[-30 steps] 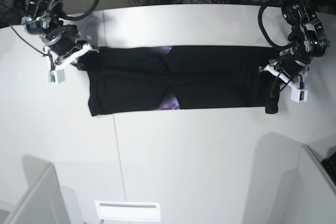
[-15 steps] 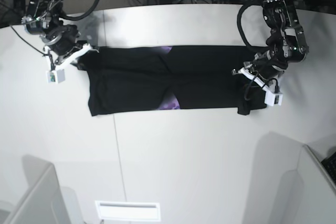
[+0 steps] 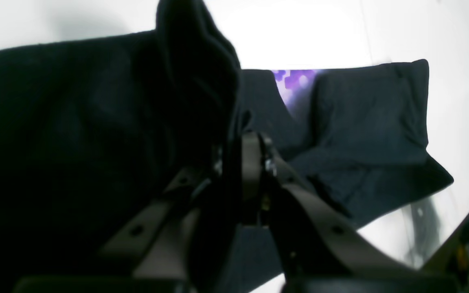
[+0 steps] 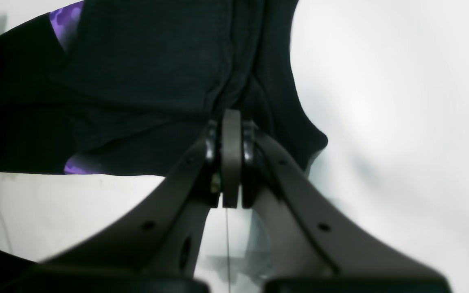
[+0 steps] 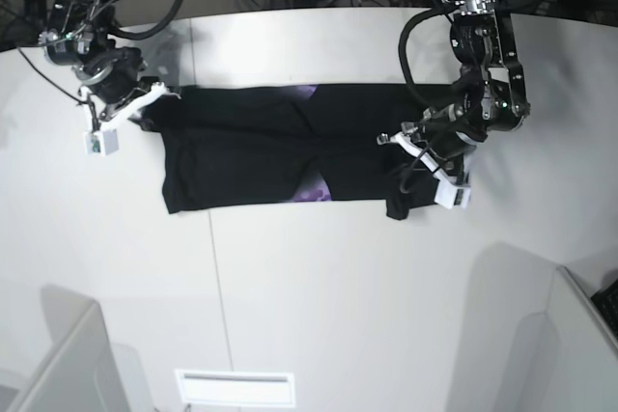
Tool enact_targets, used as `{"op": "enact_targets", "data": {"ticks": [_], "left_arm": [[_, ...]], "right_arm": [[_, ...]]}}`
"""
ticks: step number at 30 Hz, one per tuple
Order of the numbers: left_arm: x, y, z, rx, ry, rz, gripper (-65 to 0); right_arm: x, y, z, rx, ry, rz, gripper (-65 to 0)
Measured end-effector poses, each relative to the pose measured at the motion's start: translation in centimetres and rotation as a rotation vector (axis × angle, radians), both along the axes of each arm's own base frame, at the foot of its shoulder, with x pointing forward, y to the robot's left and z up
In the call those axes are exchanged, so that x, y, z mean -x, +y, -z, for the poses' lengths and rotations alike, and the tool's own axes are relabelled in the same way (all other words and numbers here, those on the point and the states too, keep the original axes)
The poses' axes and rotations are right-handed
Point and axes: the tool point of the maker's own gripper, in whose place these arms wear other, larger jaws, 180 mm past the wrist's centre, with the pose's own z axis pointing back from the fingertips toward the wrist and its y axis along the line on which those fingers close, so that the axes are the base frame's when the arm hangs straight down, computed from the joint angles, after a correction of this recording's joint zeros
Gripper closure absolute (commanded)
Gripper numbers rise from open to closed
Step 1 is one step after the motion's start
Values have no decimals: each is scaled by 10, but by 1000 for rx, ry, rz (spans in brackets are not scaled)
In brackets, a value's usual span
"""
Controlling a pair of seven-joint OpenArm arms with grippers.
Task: Fold the T-shirt properly
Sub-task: 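Carry the held strip end with the left gripper toward the right gripper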
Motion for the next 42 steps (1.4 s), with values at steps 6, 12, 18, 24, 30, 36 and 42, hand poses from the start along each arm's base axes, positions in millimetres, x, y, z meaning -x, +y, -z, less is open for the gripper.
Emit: {"op": "enact_targets", "data": {"ticks": [6, 12, 18, 24, 30, 36, 42], "left_arm": [[6, -19, 7, 11, 37, 32, 0], [5, -25, 6, 29, 41, 25, 0], [6, -26, 7, 31, 43, 26, 0], [9, -26, 16, 36, 72, 24, 0], [6, -27, 13, 40, 65, 24, -219], [-1, -35, 7, 67, 44, 19, -436], [1, -78, -2, 164, 42, 42, -449]], "right_arm": [[0, 0, 0, -1, 0, 1, 0], [0, 0, 0, -1, 0, 1, 0], [0, 0, 0, -1, 0, 0, 0], [0, 0, 0, -1, 0, 0, 0], [0, 1, 0, -2, 0, -2, 0], [0, 1, 0, -1, 0, -2, 0], [-2, -1, -1, 5, -5, -2, 0]]}}
